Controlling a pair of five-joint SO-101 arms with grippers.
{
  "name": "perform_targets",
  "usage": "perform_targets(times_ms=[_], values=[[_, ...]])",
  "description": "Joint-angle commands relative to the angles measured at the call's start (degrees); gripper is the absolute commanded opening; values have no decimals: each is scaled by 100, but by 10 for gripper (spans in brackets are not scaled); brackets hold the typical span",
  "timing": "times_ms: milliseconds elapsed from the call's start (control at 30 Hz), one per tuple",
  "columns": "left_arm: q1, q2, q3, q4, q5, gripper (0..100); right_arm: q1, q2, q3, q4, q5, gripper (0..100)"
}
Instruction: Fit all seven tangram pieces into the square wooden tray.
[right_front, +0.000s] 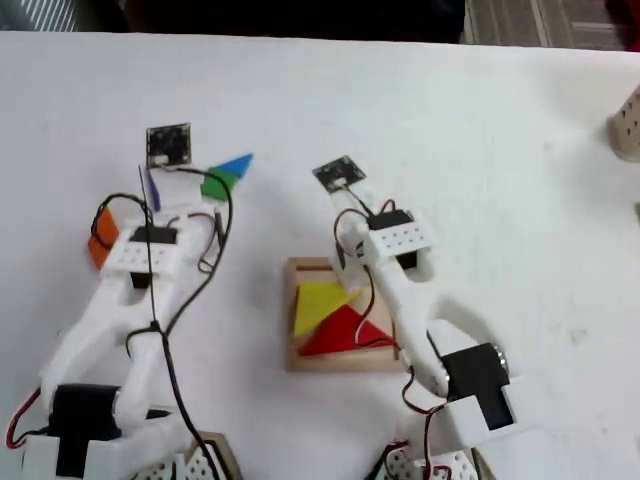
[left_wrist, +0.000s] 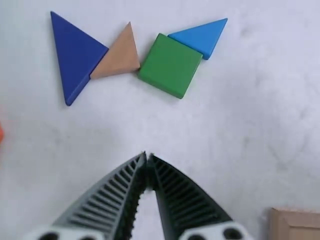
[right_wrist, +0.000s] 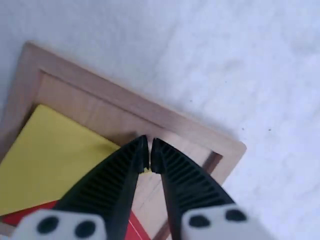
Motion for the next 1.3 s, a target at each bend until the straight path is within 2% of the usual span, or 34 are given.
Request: perform_targets(times_ms=[0,700,900,1133,1267], values=[[84,-242,-18,-141,-35,24,-48,-110,-35,189,62,18],[84,-242,-18,-141,-35,24,-119,-163,149,602,62,18],[84,-242,-26,-141,-35,24,-119,-927,308,901,53,18],[154,-242,-9,-141,-35,24,-760,-1763,1240,892,35,18],[154,-242,-9,-141,-35,24,-734,-2396,1345,927,53,18]])
